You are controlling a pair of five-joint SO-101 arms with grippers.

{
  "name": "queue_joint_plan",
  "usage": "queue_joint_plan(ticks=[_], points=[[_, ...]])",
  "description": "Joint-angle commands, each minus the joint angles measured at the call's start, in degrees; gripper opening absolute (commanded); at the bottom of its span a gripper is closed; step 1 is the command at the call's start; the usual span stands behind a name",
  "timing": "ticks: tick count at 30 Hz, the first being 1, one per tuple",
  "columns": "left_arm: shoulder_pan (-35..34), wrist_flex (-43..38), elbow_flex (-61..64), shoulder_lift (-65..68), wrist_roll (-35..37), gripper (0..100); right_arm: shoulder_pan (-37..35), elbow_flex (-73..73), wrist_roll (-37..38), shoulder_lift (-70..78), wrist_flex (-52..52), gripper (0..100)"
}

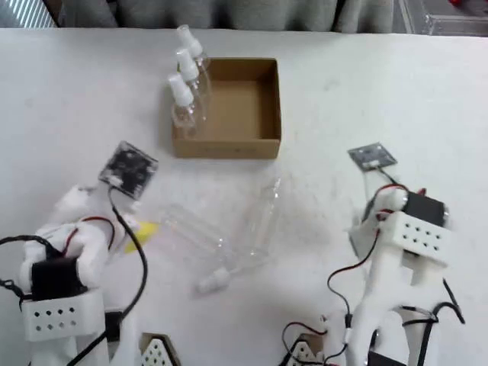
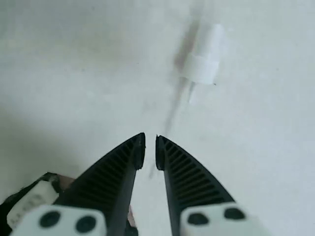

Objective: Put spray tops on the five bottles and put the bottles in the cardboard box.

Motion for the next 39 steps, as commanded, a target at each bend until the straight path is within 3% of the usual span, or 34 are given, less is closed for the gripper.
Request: queue_joint_plan(ticks=[1,10,18,23,32,35,39], points=[[-7.96,0.09,4.66,-0.66,7.65,37,-8.04,-2.99,-3.16,-1.36,3.21,1.6],[-14.90,-15.74,20.84,-0.66,19.87,37,-29.41,-2.81,-3.43,-2.15,3.82,1.6],[-19.03,-14.77,17.58,-0.57,23.30,37,-48.31,1.41,-2.37,-14.02,3.47,1.6],[-20.00,-11.52,13.45,-0.22,23.65,37,-60.88,6.42,6.95,-19.30,1.98,1.7],[-25.01,-14.95,3.43,22.02,23.91,37,-65.01,12.66,7.47,-14.29,-10.33,1.9],[-26.95,-18.02,1.85,28.35,27.43,37,-68.09,12.66,7.65,-10.95,-11.91,2.0],[-31.52,-19.43,-0.79,33.19,29.54,37,-74.24,12.48,7.65,-7.52,-13.49,11.1]])
